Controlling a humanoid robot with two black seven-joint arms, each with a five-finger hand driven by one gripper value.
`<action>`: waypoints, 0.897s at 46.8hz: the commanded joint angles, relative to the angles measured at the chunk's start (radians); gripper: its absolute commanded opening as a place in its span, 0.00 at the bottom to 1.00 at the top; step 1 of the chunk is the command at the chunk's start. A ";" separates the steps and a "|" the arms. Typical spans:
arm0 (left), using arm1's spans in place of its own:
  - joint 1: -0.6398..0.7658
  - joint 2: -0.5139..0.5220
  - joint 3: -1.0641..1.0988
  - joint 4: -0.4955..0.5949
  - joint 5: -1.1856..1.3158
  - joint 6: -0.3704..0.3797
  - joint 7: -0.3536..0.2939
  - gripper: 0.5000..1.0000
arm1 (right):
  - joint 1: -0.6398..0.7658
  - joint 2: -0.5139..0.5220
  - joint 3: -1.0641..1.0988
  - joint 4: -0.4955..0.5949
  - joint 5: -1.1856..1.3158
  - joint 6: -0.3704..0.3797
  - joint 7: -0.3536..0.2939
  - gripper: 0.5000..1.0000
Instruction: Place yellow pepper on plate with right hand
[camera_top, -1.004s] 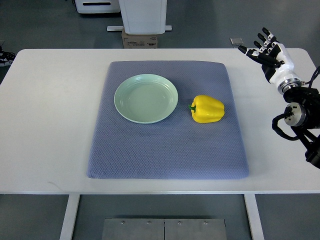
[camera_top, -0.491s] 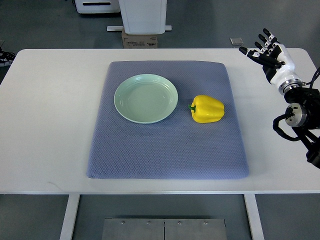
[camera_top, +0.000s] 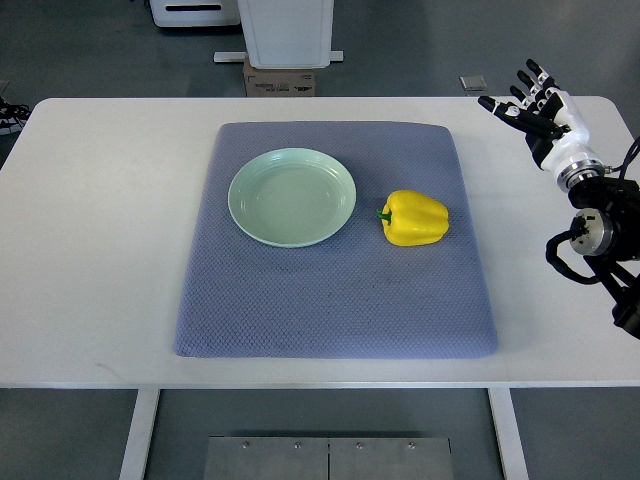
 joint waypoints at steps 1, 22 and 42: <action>0.000 0.000 0.000 0.000 0.000 0.000 0.000 1.00 | 0.001 0.000 0.000 0.001 0.000 0.000 0.000 1.00; 0.000 0.000 0.000 0.000 0.000 0.000 0.000 1.00 | 0.035 -0.058 -0.142 0.008 -0.017 0.074 0.043 1.00; 0.000 0.000 0.000 0.000 0.000 0.000 0.000 1.00 | 0.176 -0.153 -0.421 0.037 -0.233 0.189 0.118 1.00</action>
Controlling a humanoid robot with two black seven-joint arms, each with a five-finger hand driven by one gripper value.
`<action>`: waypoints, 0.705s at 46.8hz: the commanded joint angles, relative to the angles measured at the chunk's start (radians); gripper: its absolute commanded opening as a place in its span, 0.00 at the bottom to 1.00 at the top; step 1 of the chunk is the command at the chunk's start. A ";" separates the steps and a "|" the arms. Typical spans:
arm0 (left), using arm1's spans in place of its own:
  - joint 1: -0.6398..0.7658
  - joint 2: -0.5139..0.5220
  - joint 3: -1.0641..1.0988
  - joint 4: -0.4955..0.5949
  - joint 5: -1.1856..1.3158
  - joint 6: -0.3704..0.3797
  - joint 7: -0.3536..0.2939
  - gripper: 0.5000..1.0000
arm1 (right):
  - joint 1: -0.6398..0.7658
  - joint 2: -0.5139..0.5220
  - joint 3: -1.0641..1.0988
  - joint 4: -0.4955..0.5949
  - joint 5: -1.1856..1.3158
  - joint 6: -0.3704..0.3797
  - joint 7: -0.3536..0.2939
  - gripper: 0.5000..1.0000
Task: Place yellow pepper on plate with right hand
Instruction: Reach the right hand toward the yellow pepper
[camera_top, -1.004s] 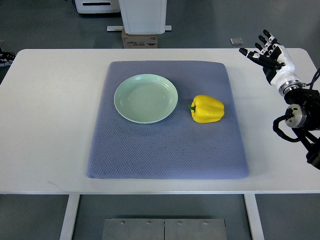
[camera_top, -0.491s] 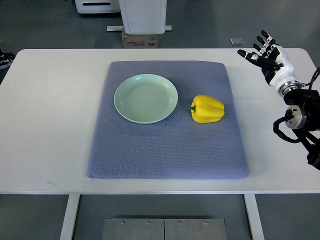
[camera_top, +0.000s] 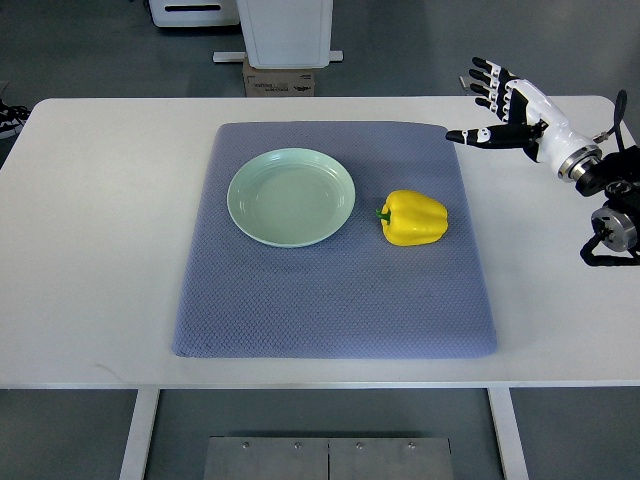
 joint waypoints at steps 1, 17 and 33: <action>0.000 0.000 0.000 0.000 0.000 0.000 0.000 1.00 | 0.014 -0.016 -0.025 0.019 -0.037 0.021 0.006 1.00; 0.000 0.000 0.000 0.000 0.000 0.000 0.000 1.00 | 0.050 -0.033 -0.106 0.094 -0.190 0.026 0.023 1.00; 0.000 0.000 0.000 0.000 0.000 0.000 0.000 1.00 | 0.100 -0.032 -0.226 0.093 -0.265 0.024 0.034 1.00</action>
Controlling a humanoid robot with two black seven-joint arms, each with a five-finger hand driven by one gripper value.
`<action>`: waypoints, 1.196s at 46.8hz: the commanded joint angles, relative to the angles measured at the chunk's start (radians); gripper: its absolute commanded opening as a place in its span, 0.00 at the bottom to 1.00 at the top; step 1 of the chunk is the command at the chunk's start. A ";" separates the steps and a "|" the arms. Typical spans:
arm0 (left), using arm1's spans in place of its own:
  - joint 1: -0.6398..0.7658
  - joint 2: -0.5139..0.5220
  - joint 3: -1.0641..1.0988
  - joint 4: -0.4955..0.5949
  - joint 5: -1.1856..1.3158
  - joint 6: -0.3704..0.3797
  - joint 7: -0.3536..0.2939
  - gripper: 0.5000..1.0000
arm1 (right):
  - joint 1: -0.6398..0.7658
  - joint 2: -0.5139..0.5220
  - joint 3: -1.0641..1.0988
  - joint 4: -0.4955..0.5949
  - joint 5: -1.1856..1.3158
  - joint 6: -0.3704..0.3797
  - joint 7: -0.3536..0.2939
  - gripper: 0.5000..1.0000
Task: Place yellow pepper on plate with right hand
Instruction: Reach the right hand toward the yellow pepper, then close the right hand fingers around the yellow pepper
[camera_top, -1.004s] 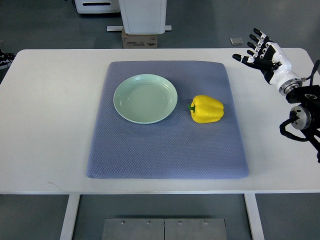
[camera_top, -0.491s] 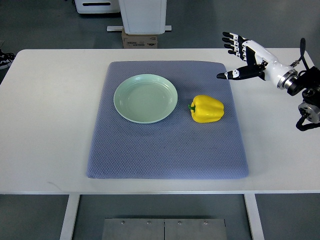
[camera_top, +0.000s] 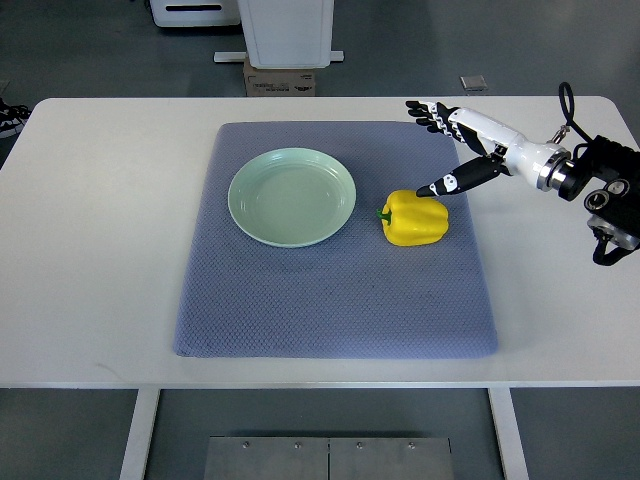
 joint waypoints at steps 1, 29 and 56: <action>0.000 0.000 0.000 0.000 0.000 0.000 0.000 1.00 | 0.012 0.001 -0.032 -0.001 -0.021 -0.002 0.001 1.00; 0.000 0.000 0.000 0.000 0.000 0.000 0.000 1.00 | 0.049 0.045 -0.177 -0.030 -0.081 -0.016 0.012 1.00; 0.000 0.000 0.000 0.000 0.000 0.000 0.000 1.00 | 0.043 0.087 -0.213 -0.079 -0.083 -0.039 0.014 0.94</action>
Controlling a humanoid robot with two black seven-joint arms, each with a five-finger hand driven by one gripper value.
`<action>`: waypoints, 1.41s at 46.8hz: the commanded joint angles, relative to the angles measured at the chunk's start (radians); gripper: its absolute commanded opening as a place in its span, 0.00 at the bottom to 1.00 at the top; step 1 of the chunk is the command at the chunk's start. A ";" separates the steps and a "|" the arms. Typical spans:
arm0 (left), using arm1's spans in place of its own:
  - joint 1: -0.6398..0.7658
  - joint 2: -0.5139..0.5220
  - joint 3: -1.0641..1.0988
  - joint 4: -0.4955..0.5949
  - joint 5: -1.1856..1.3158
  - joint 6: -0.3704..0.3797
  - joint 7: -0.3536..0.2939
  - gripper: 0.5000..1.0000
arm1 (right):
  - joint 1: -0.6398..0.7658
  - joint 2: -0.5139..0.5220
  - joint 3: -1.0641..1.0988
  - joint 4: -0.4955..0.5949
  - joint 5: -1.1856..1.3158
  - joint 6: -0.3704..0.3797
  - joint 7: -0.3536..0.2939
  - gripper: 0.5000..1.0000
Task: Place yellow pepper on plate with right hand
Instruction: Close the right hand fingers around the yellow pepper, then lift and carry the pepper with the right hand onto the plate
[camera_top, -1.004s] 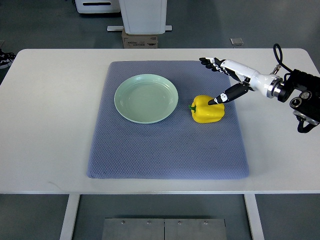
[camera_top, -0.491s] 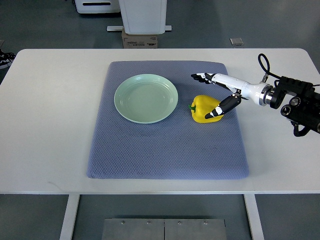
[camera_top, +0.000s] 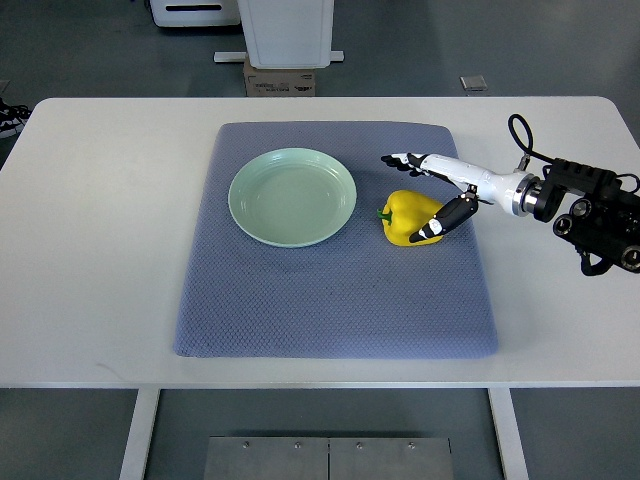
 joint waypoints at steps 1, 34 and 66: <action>0.000 0.000 0.000 0.000 0.000 0.000 0.000 1.00 | -0.002 0.001 0.000 0.001 0.000 -0.005 0.000 0.94; 0.002 0.000 0.000 0.000 0.000 0.000 0.000 1.00 | -0.008 0.010 -0.063 -0.001 0.000 -0.028 0.002 0.74; 0.000 0.000 0.000 0.000 0.000 0.000 0.000 1.00 | 0.001 0.033 0.013 -0.027 0.015 -0.025 -0.021 0.00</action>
